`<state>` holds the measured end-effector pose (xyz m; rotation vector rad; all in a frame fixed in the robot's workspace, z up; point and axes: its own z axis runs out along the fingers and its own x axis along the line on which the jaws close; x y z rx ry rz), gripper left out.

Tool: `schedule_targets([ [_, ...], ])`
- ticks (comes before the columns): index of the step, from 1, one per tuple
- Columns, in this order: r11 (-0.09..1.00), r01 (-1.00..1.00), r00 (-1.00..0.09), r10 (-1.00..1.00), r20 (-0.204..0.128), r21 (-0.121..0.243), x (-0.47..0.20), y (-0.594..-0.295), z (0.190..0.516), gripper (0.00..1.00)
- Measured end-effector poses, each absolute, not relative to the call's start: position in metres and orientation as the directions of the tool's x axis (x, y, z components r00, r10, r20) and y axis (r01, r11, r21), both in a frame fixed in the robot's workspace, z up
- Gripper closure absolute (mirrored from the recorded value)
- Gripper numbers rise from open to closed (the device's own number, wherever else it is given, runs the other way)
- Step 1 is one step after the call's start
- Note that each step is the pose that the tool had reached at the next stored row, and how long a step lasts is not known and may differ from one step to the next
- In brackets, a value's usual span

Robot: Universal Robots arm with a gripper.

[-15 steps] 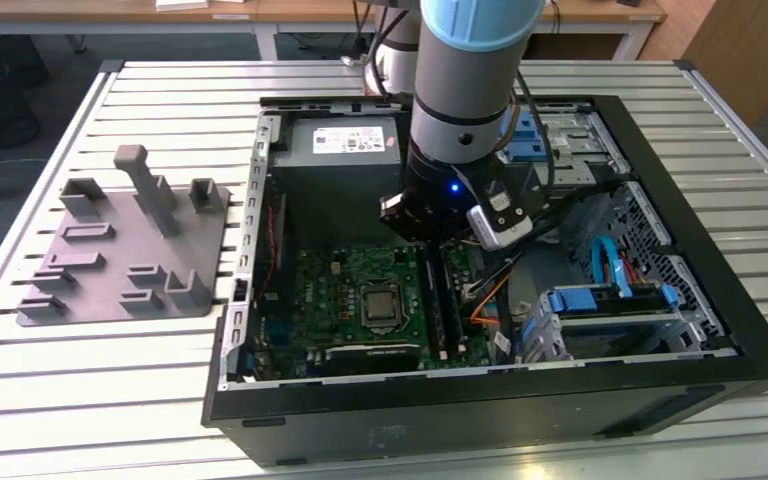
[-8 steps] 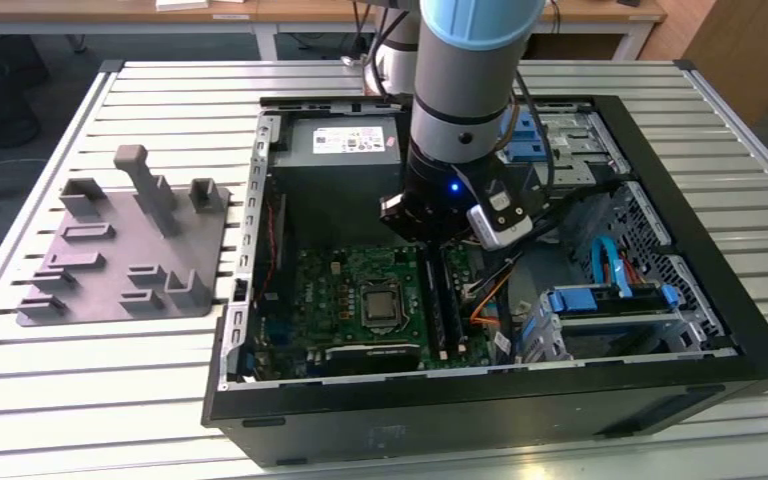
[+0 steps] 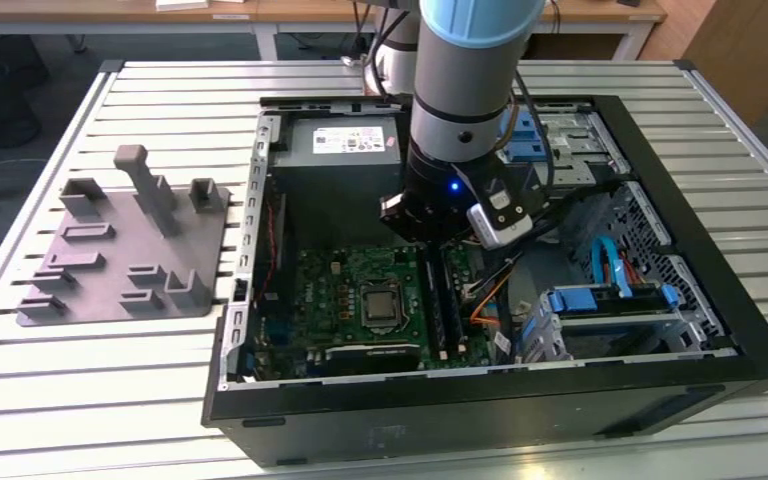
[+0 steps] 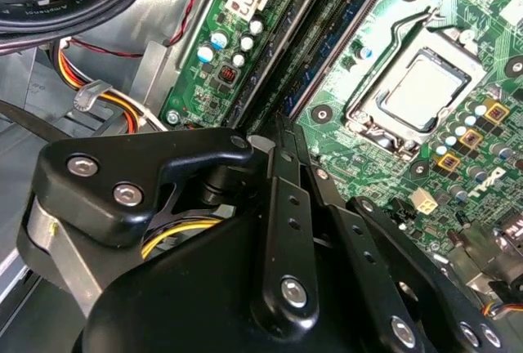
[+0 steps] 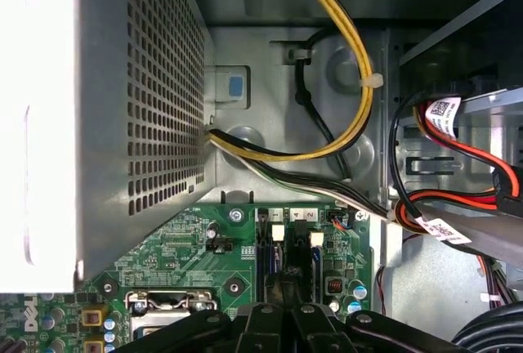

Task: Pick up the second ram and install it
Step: 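Press down the second ram until it locks into place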

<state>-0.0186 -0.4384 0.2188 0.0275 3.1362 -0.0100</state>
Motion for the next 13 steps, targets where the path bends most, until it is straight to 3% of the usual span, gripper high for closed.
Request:
schedule_targets([
  [8,1.000,0.016,-1.000,0.016,-0.007,-0.004,-0.0187,-0.4383,0.2276,0.90],
  [13,1.000,0.012,-1.000,0.012,-0.007,0.021,-0.0187,-0.4381,0.2261,0.90],
])
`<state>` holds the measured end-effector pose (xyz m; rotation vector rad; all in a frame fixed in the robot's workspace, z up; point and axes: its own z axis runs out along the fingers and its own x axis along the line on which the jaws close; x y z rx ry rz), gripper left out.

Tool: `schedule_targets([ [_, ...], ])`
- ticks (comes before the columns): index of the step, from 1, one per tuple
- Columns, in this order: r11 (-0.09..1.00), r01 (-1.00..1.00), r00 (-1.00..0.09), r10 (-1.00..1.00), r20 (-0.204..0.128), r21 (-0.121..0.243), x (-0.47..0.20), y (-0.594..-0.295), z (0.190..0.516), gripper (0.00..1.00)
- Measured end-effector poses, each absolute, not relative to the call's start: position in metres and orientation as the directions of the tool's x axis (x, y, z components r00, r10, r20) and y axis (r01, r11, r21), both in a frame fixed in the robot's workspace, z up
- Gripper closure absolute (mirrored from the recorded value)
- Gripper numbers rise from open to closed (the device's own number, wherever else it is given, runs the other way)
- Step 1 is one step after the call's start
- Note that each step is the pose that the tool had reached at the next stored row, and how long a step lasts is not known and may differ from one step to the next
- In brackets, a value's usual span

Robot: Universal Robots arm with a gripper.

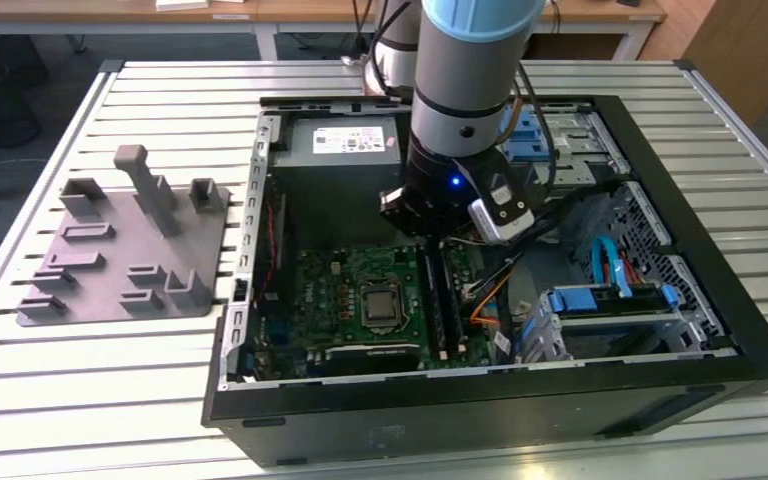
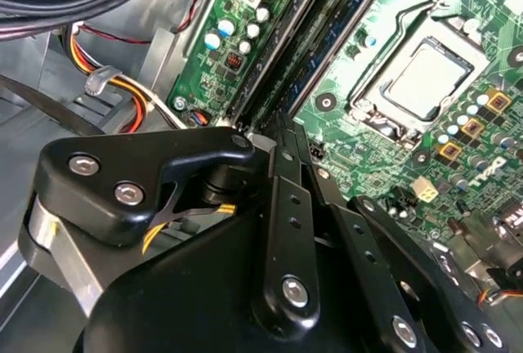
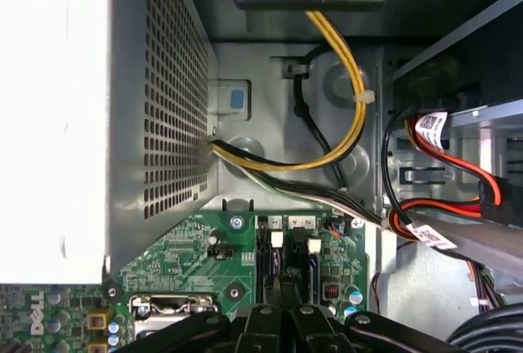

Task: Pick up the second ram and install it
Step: 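Press down the second ram until it locks into place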

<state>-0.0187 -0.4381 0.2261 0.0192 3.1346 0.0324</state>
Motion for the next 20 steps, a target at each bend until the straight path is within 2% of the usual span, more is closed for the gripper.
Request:
schedule_targets([
  [17,1.000,0.007,-1.000,0.007,-0.006,0.020,-0.0186,-0.4369,0.2179,0.90],
  [20,1.000,0.007,-1.000,0.007,-0.007,0.021,-0.0186,-0.4366,0.2251,0.90],
])
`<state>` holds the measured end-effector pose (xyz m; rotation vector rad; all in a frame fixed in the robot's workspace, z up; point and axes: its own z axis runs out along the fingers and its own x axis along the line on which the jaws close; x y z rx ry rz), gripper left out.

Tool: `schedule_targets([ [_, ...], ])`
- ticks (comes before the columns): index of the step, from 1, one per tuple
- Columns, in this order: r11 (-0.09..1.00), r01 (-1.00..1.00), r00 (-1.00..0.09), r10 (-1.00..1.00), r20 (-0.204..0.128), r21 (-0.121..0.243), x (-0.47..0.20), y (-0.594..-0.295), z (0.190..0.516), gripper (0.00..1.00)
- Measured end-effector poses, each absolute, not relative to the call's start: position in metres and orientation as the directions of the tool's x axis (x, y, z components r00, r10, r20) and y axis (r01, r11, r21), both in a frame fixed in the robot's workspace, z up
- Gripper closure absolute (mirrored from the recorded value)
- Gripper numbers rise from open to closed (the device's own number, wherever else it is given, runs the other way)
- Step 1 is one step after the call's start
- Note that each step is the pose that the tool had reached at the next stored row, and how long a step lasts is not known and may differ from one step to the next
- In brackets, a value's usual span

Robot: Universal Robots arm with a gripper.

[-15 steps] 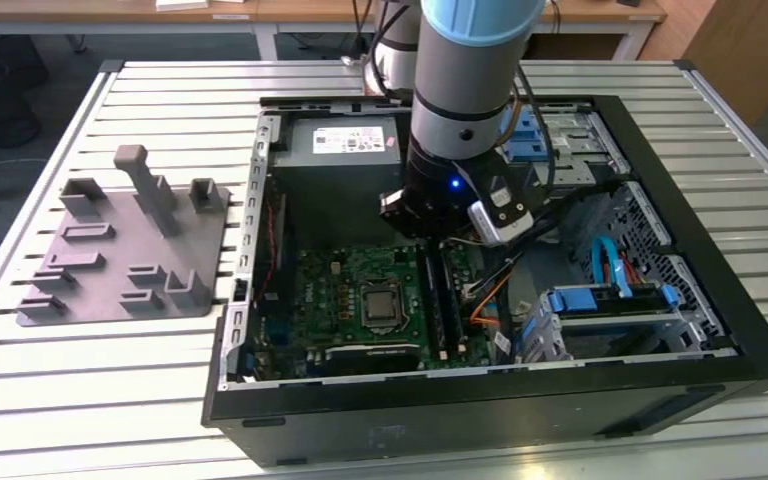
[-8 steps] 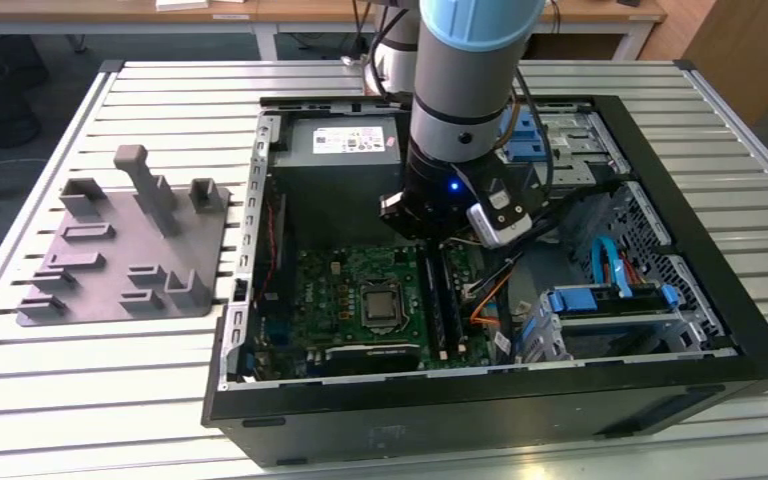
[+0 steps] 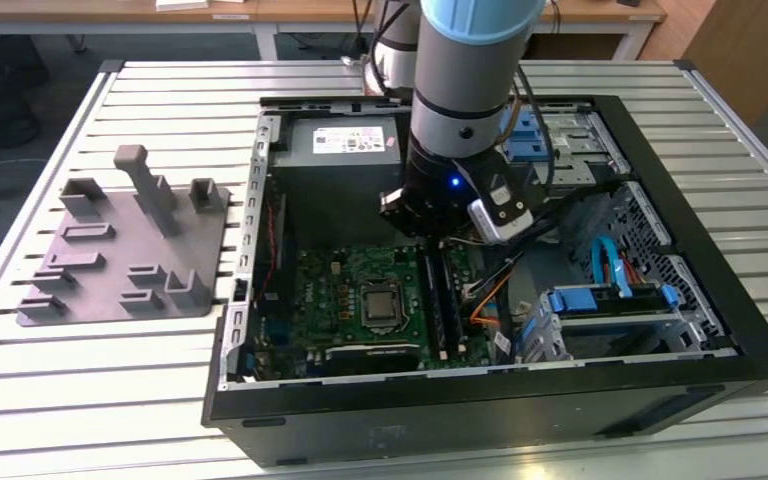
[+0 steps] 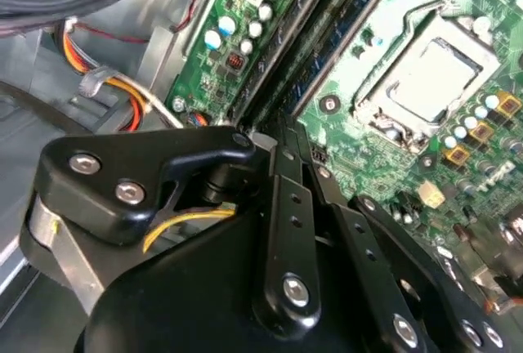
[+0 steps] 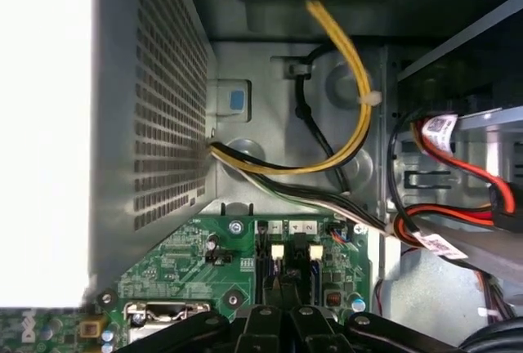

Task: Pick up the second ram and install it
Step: 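Press down the second ram until it locks into place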

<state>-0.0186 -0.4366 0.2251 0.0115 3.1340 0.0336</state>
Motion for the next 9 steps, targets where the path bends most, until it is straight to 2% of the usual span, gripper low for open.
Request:
schedule_targets([
  [3,1.000,0.007,-1.000,0.007,-0.007,0.020,-0.019,-0.437,0.236,0.90],
  [9,1.000,0.007,-1.000,0.007,-0.007,0.021,-0.019,-0.449,0.236,0.90],
])
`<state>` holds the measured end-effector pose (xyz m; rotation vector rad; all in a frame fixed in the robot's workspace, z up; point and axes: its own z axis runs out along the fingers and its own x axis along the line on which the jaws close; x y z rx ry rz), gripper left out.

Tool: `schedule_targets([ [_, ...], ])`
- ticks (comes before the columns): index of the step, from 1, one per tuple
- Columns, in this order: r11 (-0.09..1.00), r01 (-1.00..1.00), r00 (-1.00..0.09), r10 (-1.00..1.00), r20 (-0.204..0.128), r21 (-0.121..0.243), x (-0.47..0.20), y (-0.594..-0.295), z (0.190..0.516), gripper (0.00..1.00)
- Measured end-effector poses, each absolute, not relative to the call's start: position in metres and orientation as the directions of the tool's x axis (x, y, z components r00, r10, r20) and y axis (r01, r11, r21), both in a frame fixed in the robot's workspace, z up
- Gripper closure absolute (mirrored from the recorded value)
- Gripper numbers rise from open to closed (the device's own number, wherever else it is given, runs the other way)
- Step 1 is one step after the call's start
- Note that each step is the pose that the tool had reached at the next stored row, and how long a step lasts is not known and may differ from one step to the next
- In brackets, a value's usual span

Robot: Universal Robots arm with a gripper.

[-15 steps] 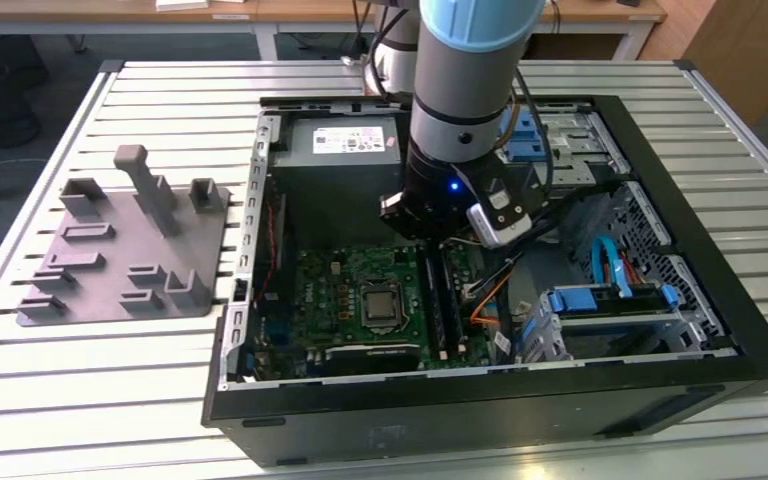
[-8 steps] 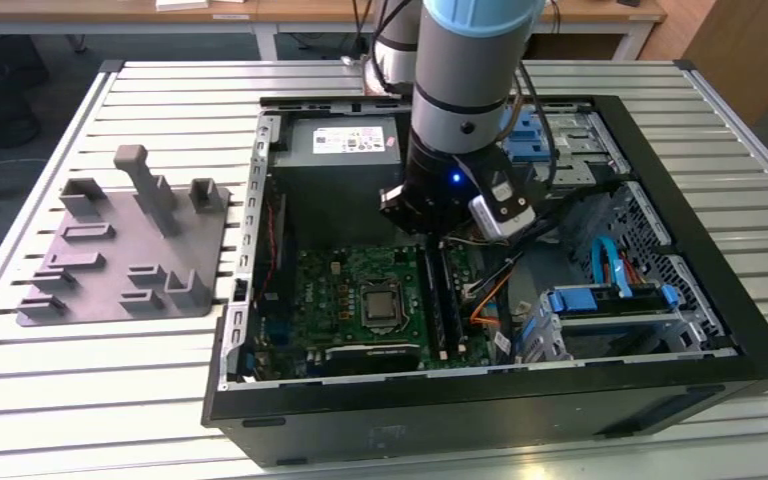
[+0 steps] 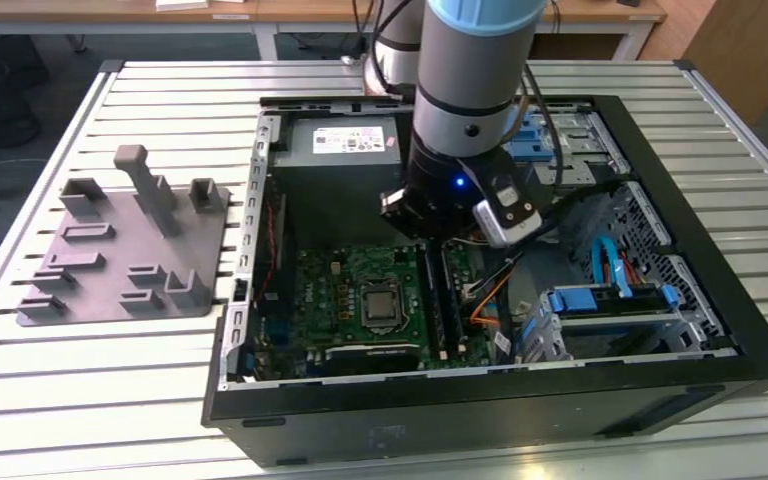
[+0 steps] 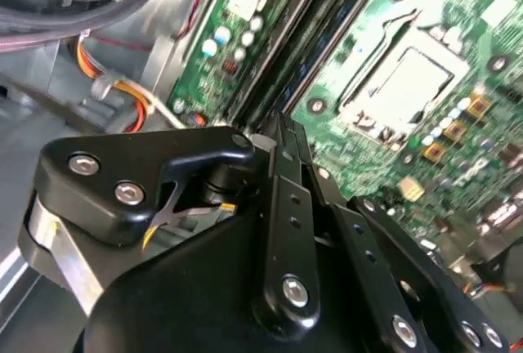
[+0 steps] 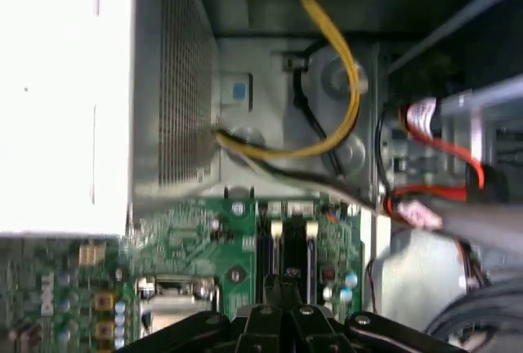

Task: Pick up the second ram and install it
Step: 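Press down the second ram until it locks into place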

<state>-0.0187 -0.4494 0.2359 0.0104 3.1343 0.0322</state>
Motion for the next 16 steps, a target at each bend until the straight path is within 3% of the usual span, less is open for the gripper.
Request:
schedule_targets([
  [11,1.000,0.006,-1.000,0.007,-0.007,0.021,-0.019,-0.498,0.231,0.90],
  [16,1.000,0.005,-1.000,0.005,-0.007,0.018,-0.019,-0.505,0.227,0.90],
])
